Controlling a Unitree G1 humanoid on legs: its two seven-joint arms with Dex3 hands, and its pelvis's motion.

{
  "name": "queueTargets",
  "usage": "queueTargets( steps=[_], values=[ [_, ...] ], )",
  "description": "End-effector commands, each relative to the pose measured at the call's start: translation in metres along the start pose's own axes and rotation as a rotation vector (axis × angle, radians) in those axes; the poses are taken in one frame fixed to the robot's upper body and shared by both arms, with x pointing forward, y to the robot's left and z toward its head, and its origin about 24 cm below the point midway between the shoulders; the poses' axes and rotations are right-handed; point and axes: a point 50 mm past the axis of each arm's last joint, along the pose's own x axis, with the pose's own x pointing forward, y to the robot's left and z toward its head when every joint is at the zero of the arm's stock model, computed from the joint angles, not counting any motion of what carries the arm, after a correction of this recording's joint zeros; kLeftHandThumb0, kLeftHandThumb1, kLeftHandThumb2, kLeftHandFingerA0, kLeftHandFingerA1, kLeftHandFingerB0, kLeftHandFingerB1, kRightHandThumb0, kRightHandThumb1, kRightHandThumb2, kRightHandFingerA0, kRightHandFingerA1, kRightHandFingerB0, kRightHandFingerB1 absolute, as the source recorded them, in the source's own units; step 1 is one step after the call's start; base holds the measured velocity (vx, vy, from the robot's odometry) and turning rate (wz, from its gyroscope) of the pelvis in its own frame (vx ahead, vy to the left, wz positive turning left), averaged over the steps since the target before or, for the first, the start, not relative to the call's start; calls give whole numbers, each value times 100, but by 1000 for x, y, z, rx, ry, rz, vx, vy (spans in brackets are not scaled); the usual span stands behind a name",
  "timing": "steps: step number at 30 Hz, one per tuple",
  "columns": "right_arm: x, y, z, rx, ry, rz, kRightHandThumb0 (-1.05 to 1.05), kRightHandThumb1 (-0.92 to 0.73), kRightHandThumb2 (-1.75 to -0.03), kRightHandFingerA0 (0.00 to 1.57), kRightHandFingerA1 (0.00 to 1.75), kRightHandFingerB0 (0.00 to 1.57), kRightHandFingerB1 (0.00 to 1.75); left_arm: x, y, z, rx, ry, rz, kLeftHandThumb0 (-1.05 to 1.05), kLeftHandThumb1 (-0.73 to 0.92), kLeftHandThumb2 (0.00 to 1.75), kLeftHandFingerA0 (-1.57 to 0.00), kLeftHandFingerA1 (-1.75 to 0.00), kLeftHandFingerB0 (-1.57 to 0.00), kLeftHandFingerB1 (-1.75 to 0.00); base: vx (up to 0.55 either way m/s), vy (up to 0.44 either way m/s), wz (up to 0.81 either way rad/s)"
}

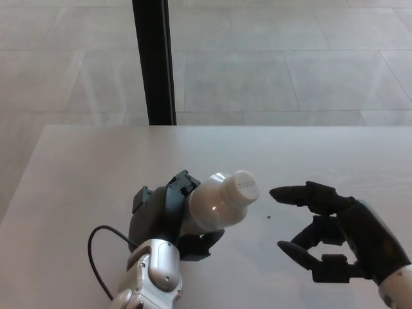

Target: The robot uses its left hand to to lift the bottle kept on the middle of the desk and tilts it towards its right hand. It then uses its right hand to rotate its cap to open it and places the bottle and cap back on the desk

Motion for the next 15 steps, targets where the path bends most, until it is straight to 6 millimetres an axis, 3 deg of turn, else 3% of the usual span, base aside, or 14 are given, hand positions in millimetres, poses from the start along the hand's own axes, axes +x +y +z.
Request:
queueTargets(
  steps=[1,3,5,6,7,8,9,10,11,12,14,15],
  values=[
    [12,-7,16,-43,-50,-74,-60,-55,-58,81,99,45,37,0,-1,-6,123,25,-12,12,74,91,-78,-163,-71,-130,0,0,0],
    [15,-7,17,-32,-58,-89,-58,-55,-58,82,98,45,37,0,-1,-6,143,24,-19,11,71,94,-76,-167,-70,-135,0,0,0],
    [18,-9,19,-32,-63,-106,-58,-55,-58,82,100,45,37,-1,-2,-6,164,13,-20,10,76,87,-79,-160,-71,-125,0,0,0],
    [19,-10,19,-28,-64,-112,-58,-55,-58,82,101,44,37,-1,-2,-6,170,15,-27,8,72,91,-96,-156,-75,-121,0,0,0],
    [20,-10,19,-28,-63,-115,-59,-55,-58,82,101,44,37,-1,-2,-6,170,17,-29,11,77,86,-77,-167,-68,-129,0,0,0],
    [20,-10,19,-28,-61,-117,-59,-55,-58,82,101,44,37,-1,-2,-6,169,18,-29,11,77,86,-77,-167,-68,-129,0,0,0],
    [21,-10,20,-32,-63,-122,-59,-56,-58,82,101,44,37,-2,-2,-7,182,14,-24,10,72,90,-77,-155,-68,-97,0,0,0],
    [22,-9,19,-23,-64,-122,-59,-55,-57,82,100,45,38,-1,-2,-7,179,11,-17,8,71,89,-97,-153,-72,-116,0,0,0],
    [22,-8,18,-23,-61,-122,-61,-43,-83,87,99,38,50,-1,-2,-7,176,15,-19,11,71,91,-77,-151,-65,-94,0,0,0],
    [22,-6,16,-20,-56,-117,-61,-42,-82,87,99,38,51,-1,-1,-6,168,24,-17,10,76,86,-85,-142,-71,-84,0,0,0],
    [22,-4,15,-19,-54,-116,-61,-42,-82,87,99,38,51,0,-1,-6,165,28,-16,10,76,86,-85,-142,-71,-84,0,0,0],
    [21,-1,13,-23,-38,-97,-59,-55,-58,84,104,43,38,0,0,-5,166,31,-13,8,76,88,-80,-119,-64,-69,0,0,0]
  ],
)
